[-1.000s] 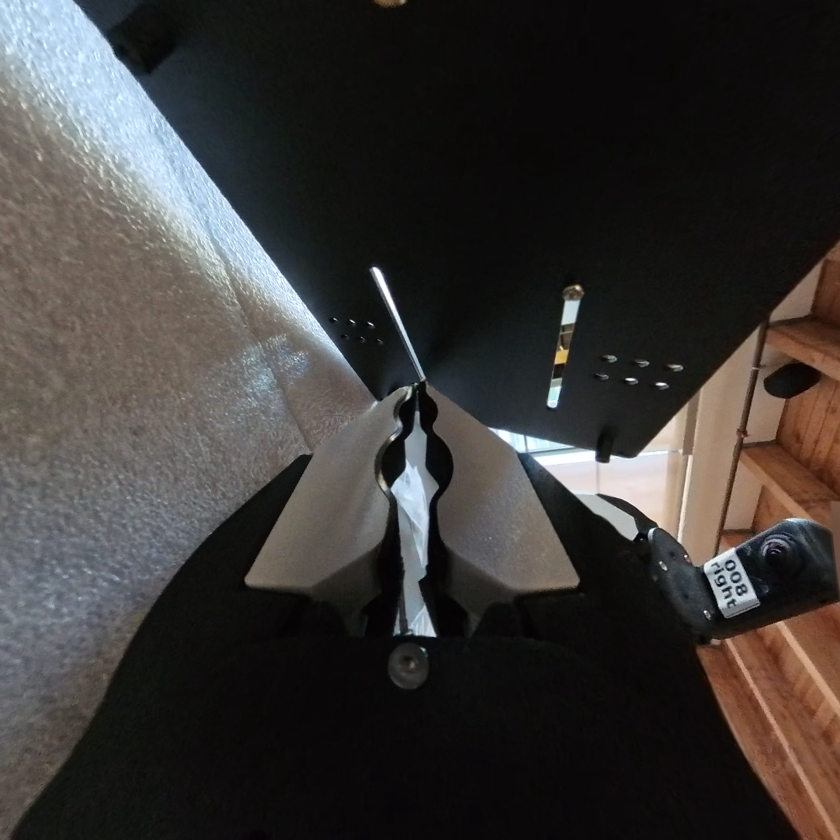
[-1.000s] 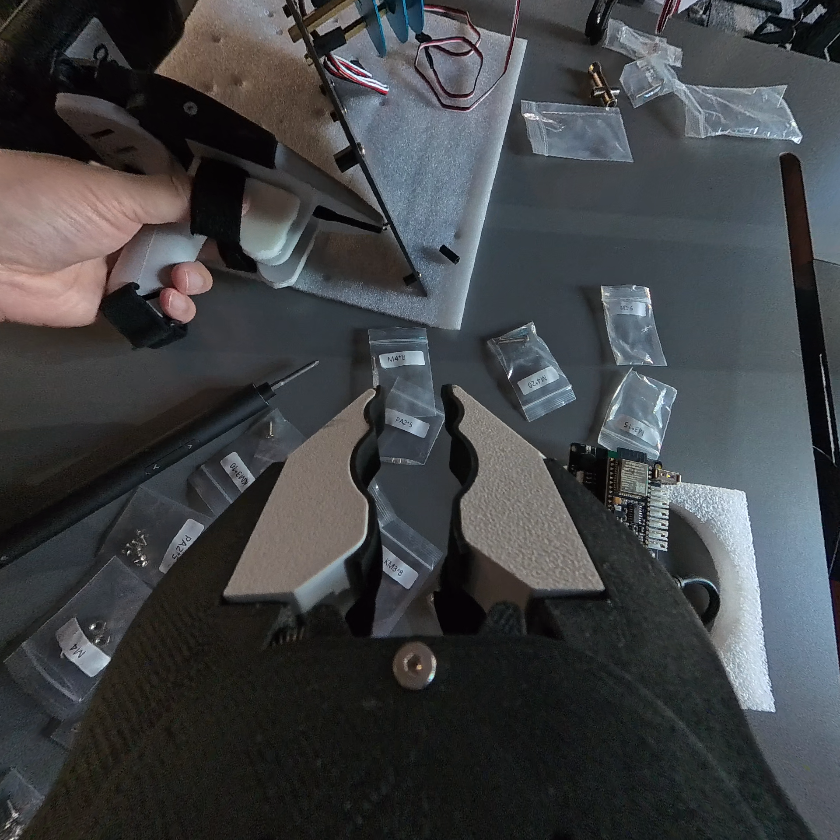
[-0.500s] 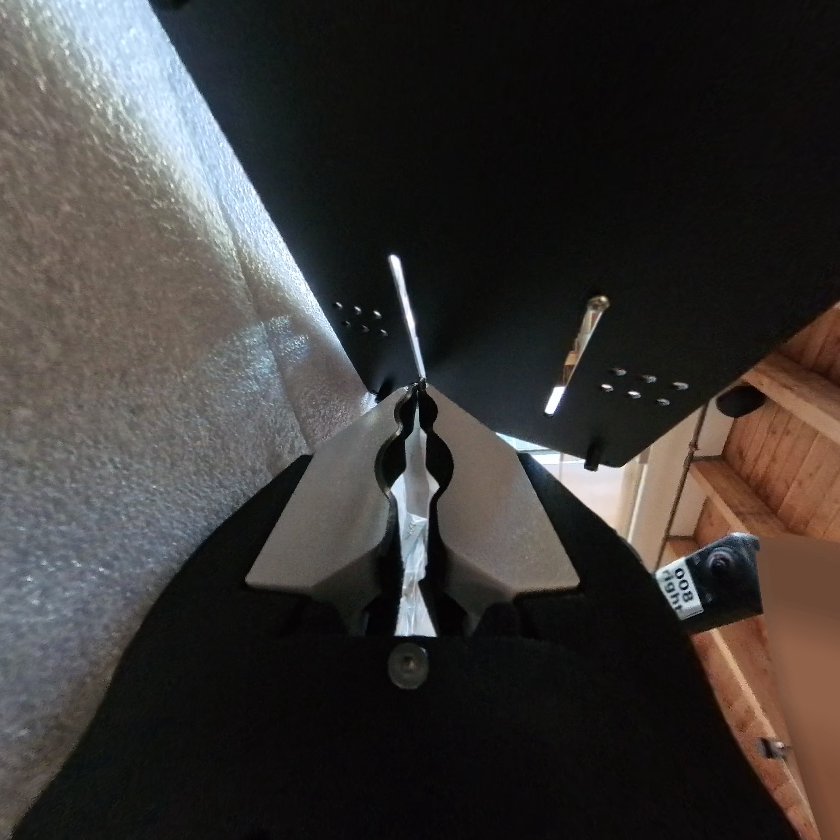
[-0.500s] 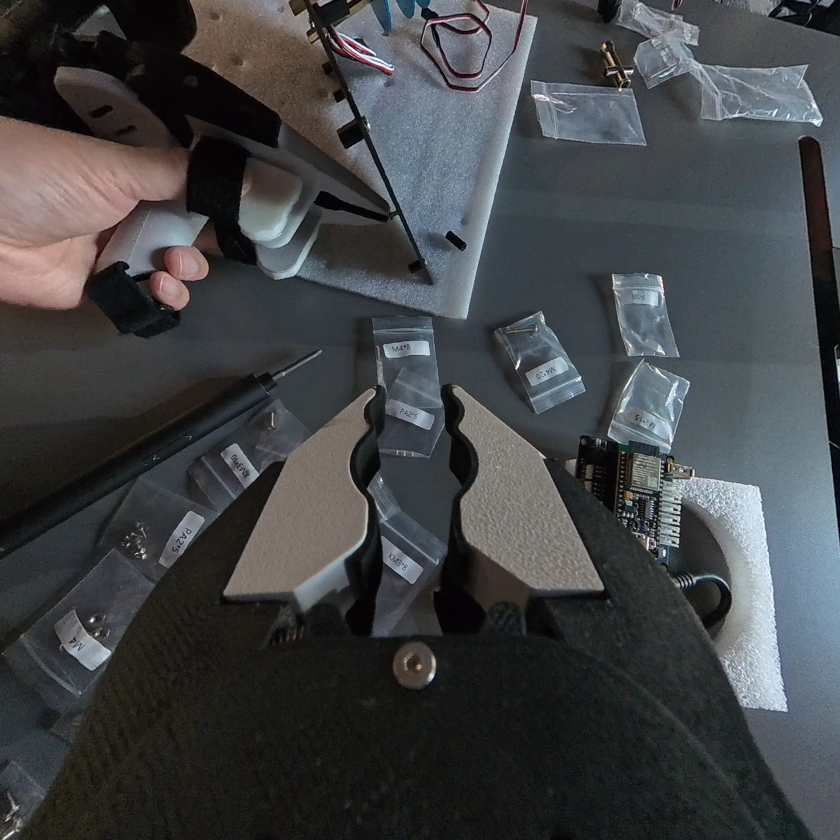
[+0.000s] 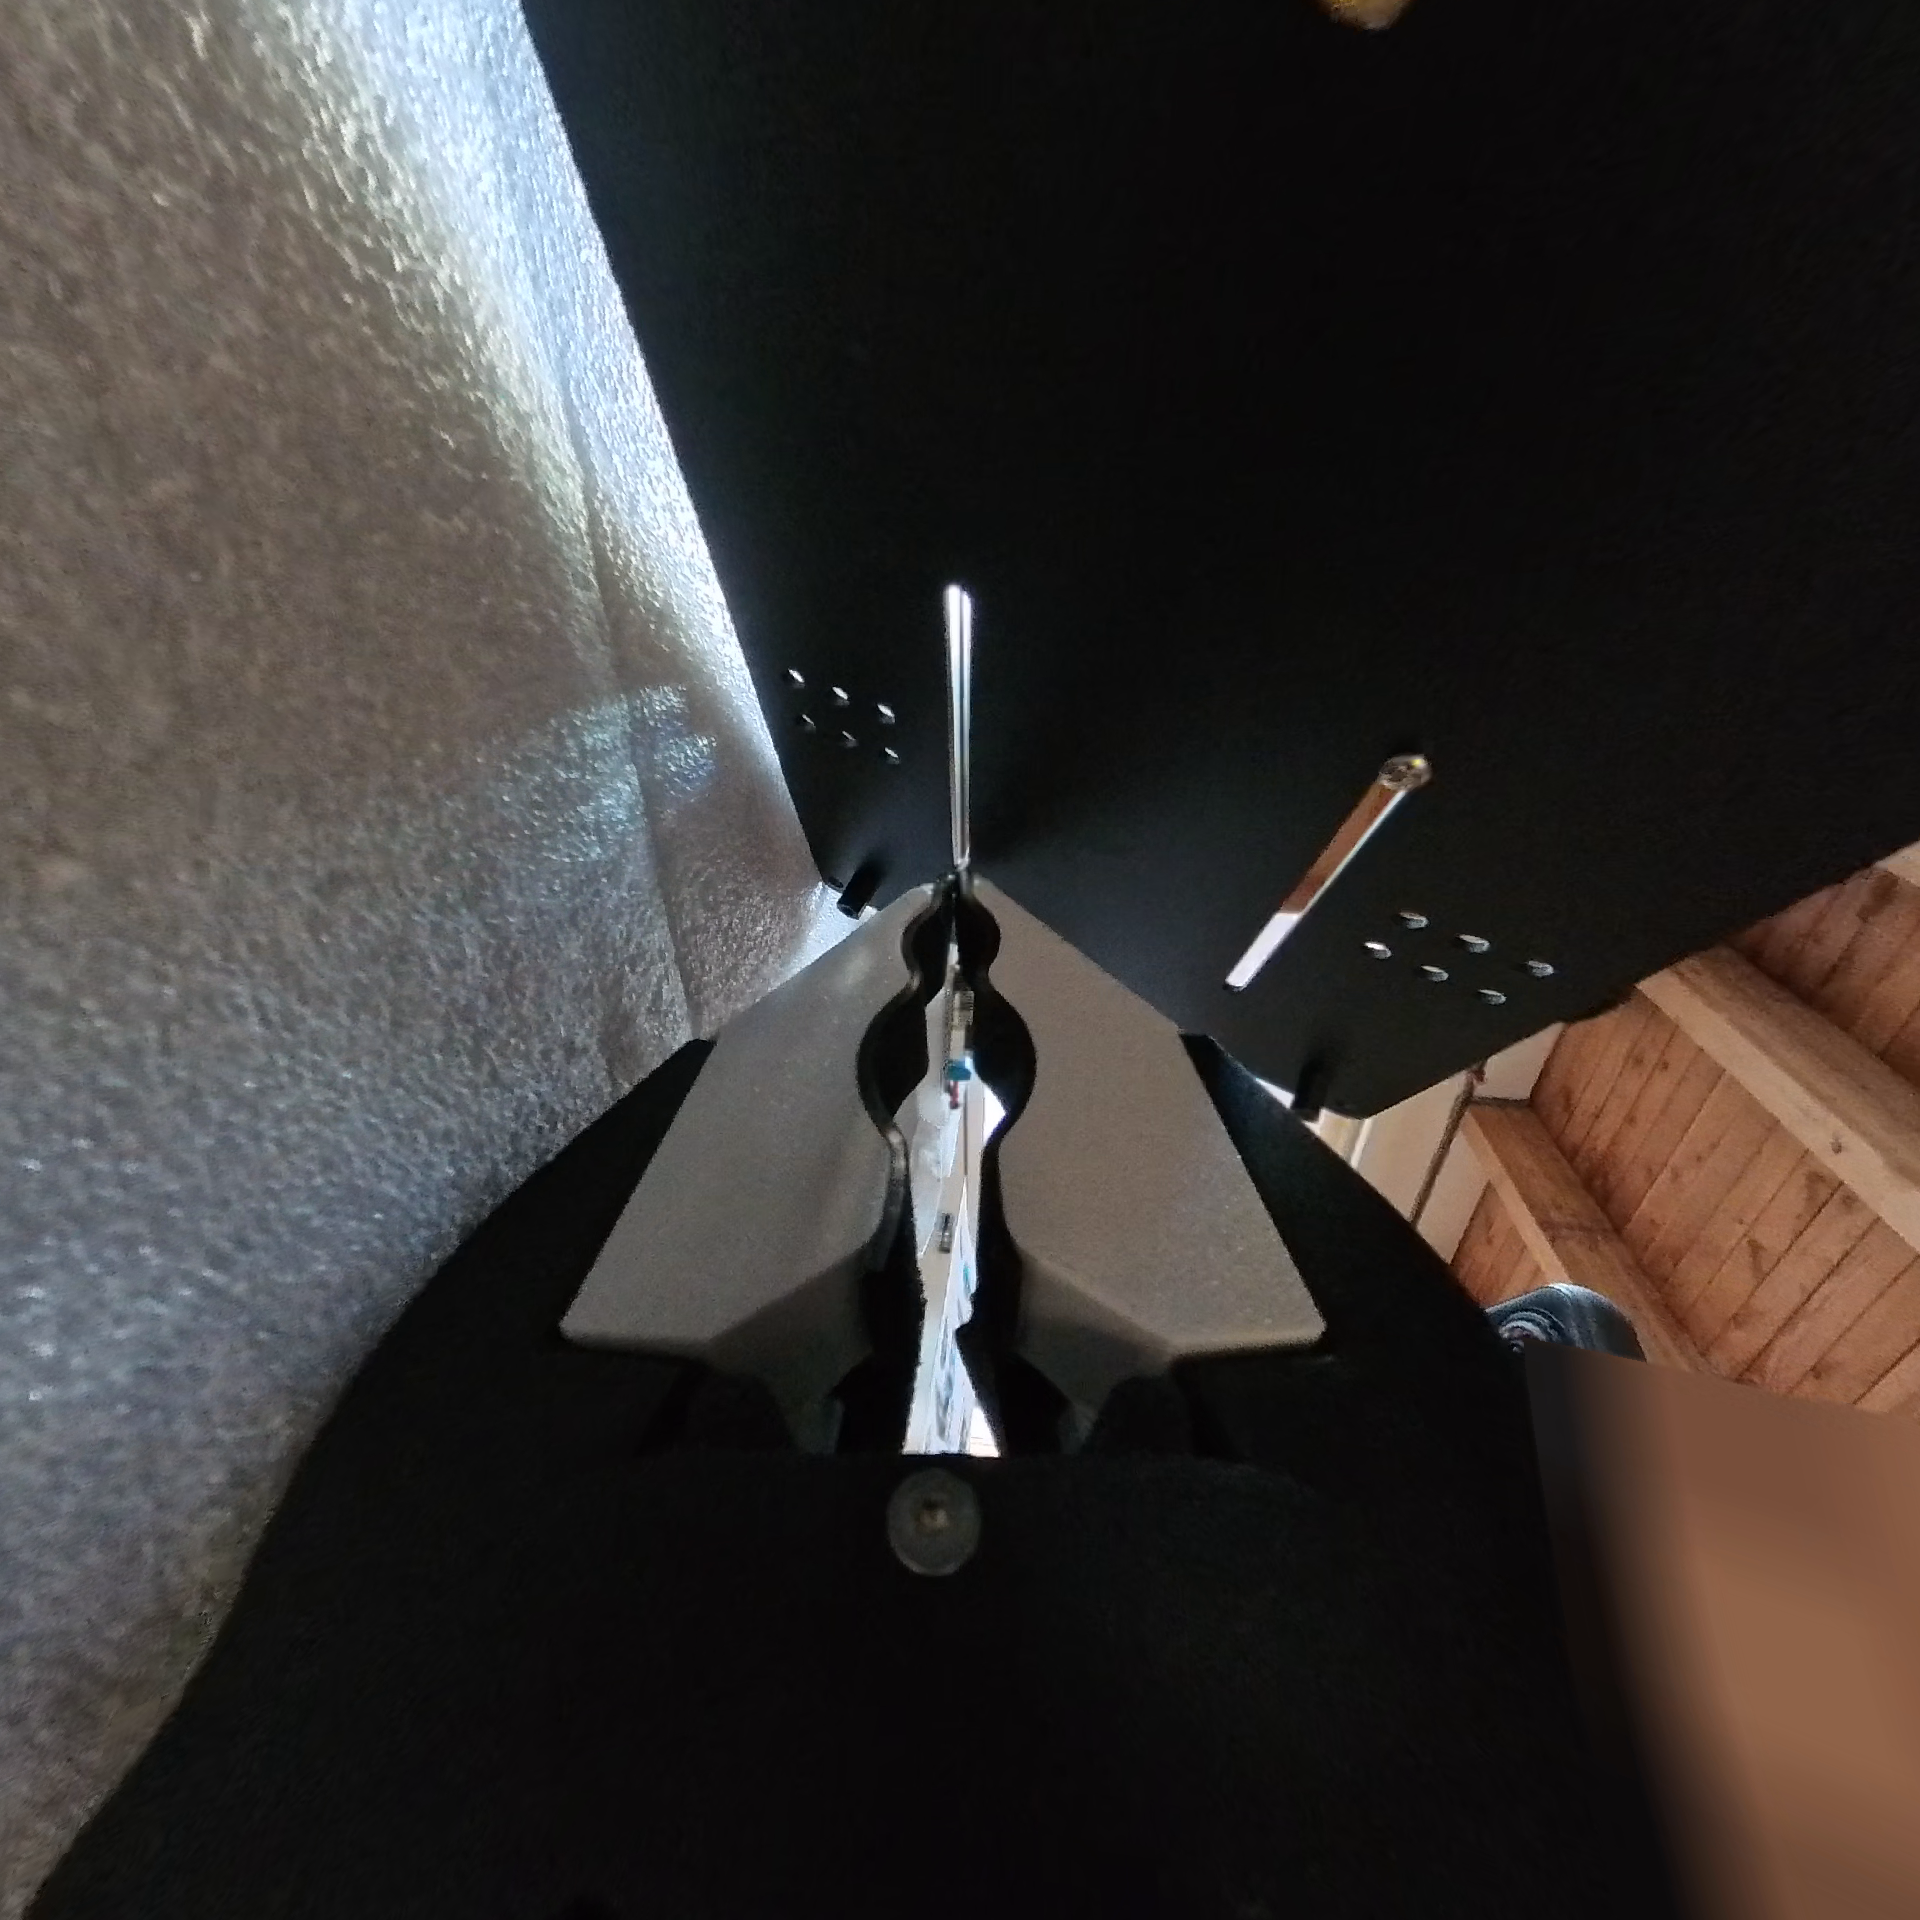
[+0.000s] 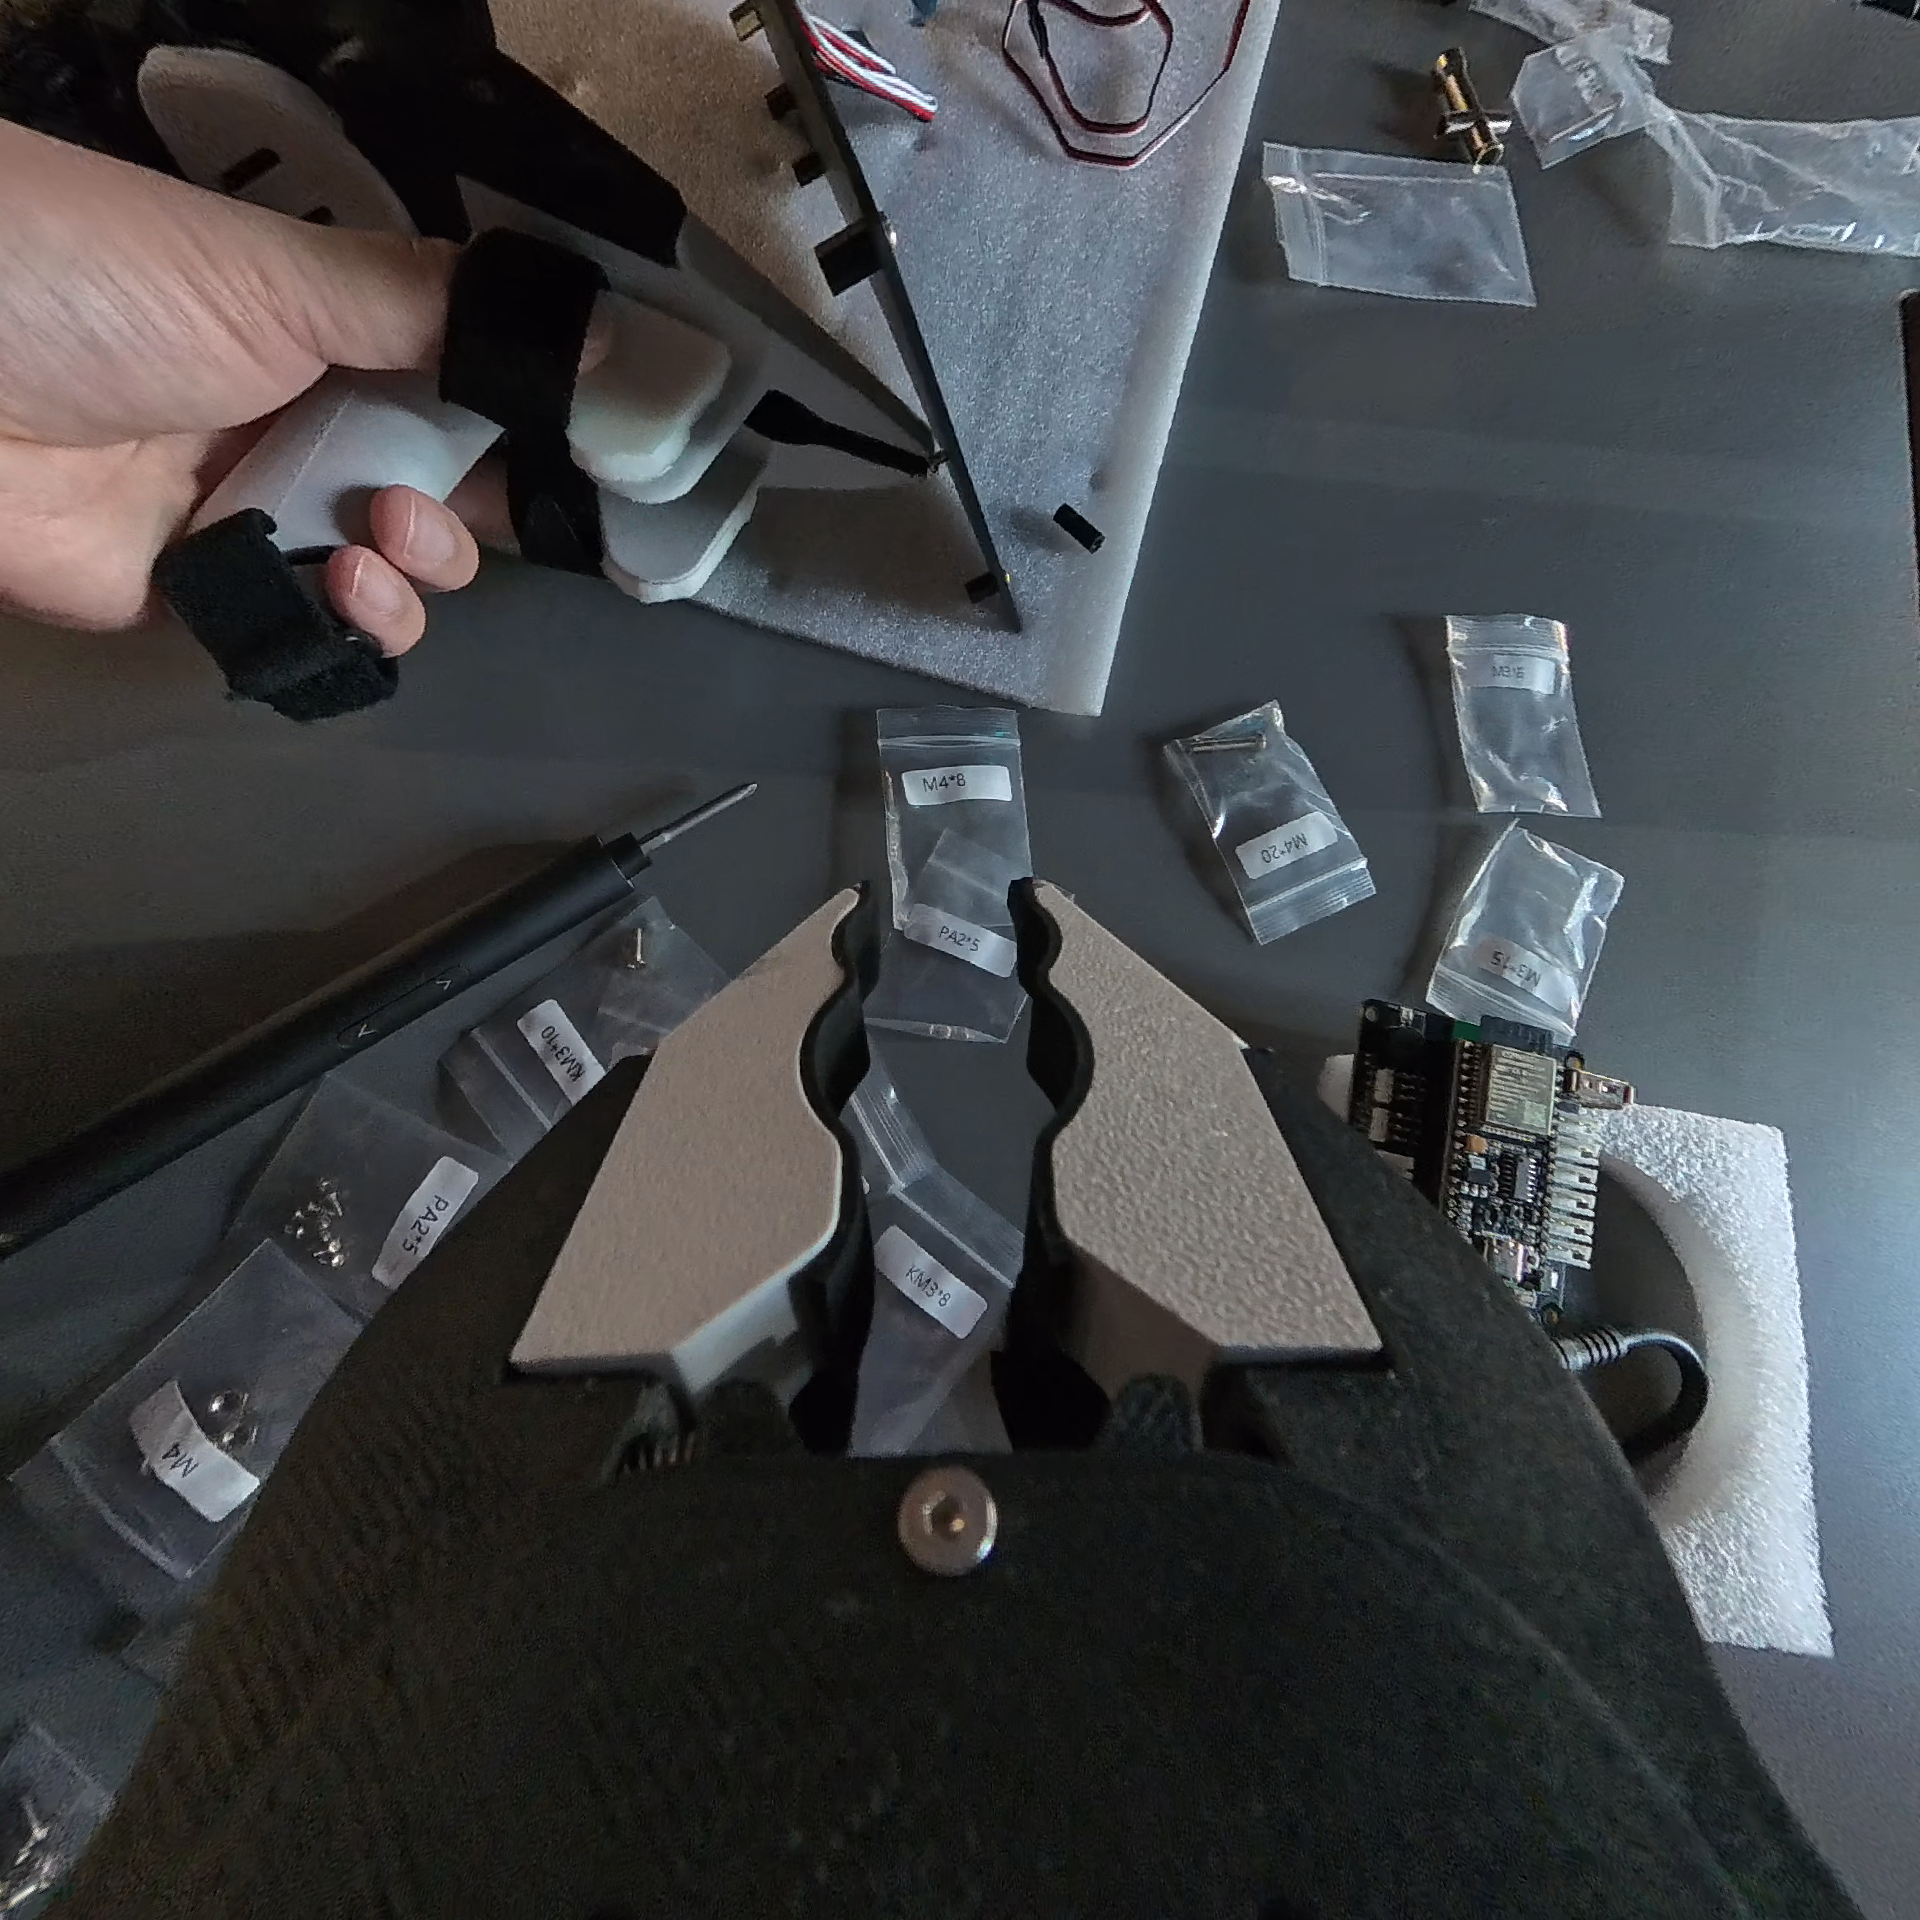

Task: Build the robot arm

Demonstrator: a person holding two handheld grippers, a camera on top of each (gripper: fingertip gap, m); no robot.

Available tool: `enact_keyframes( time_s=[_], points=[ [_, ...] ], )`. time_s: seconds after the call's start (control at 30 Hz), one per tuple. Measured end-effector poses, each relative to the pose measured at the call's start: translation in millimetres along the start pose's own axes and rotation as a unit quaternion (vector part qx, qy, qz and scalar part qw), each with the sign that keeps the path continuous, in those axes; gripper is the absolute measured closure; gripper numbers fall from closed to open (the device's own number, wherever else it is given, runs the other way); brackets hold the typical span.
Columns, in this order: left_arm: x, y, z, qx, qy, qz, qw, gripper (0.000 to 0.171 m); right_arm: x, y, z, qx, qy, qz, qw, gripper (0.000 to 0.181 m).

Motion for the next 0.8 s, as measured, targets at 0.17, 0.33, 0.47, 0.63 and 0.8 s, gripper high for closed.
enact_keyframes(
  time_s=[0.17,0.33,0.47,0.63,0.8],
  points=[
    [-2,1,0,0.007,0.0,0.018,1.0,0.171,1,1,1,0.002,-0.003,0.001,1.0,0.156],
    [-4,1,2,0.012,0.032,0.03,0.999,0.171,2,1,7,0.01,-0.003,0.002,1.0,0.156],
    [-5,1,3,0.019,0.04,0.033,0.998,0.171,1,0,11,0.014,-0.003,0.005,1.0,0.156],
    [-5,1,3,0.016,0.039,0.034,0.999,0.171,1,-2,12,0.013,-0.003,0.007,1.0,0.156],
    [-6,1,5,0.024,0.048,0.039,0.998,0.171,1,-3,15,0.018,-0.005,0.008,1.0,0.156]
  ],
)
Point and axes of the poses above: each gripper's, where its closed fingertips meet, y out along the fingers, z out of its underside, x = y × z across the jaws, the point moved 2 cm from there along -y, back along the fingers, and after that the axes turned 5 degrees about x, right-handed, at the moved point
